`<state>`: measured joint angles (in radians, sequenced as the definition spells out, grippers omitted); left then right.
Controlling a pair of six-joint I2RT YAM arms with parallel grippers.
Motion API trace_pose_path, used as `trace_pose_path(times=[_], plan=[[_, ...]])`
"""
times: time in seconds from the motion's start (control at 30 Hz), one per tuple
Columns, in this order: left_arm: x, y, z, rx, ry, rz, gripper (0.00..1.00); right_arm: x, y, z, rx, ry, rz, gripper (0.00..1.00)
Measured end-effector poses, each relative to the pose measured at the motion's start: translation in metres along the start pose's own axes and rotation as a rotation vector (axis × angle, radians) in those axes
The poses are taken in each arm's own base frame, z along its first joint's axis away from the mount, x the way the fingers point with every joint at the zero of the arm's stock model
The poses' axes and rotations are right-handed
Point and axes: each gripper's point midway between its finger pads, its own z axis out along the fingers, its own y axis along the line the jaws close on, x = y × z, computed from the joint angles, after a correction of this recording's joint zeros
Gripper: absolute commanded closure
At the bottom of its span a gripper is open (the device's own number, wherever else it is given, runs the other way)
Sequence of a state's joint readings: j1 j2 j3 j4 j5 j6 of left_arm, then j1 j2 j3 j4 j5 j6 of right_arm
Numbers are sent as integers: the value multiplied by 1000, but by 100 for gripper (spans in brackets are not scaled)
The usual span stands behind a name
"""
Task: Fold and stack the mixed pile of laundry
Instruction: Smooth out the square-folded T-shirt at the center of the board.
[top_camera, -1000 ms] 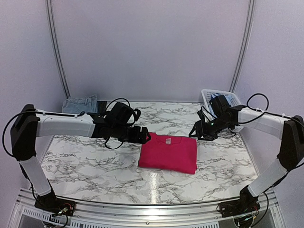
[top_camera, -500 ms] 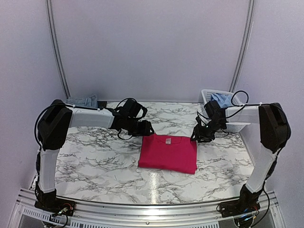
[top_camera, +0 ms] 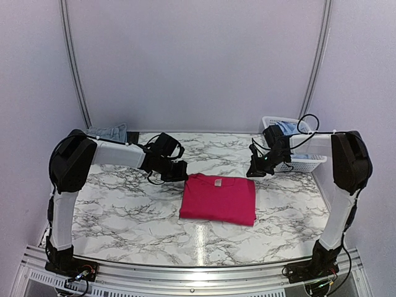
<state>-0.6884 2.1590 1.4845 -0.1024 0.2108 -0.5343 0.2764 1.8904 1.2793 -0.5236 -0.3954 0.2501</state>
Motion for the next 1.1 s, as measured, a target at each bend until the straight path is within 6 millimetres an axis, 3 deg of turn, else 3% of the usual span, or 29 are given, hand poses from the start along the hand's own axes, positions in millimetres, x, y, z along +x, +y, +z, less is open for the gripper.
trace_pose_path(times=[0.2,0.23,0.3,0.33,0.6,0.73,0.87,0.97,1.1], plan=[[-11,-7,-18,23,-31,9,100,-2,4,-6,-10,-9,-23,100],[-14,-9,-21,27,-38,12,100,-2,5,-7,-10,-10,-26,96],[-17,-13,-25,35,-50,17,100,-4,6,-10,-8,-18,-33,64],[-18,-14,-27,37,-53,19,100,-5,6,-11,-5,-21,-28,59],[-13,-4,-26,24,-42,6,100,-6,4,-12,10,-26,-43,50],[-12,-5,-26,27,-40,5,100,-2,-1,-4,18,-5,-34,62],[-12,-5,-26,29,-39,5,100,5,-5,6,12,27,-20,56],[-12,-5,-26,29,-39,3,100,7,-6,7,13,37,-16,59],[-13,-5,-26,31,-41,-1,100,12,-7,8,14,59,-13,98]])
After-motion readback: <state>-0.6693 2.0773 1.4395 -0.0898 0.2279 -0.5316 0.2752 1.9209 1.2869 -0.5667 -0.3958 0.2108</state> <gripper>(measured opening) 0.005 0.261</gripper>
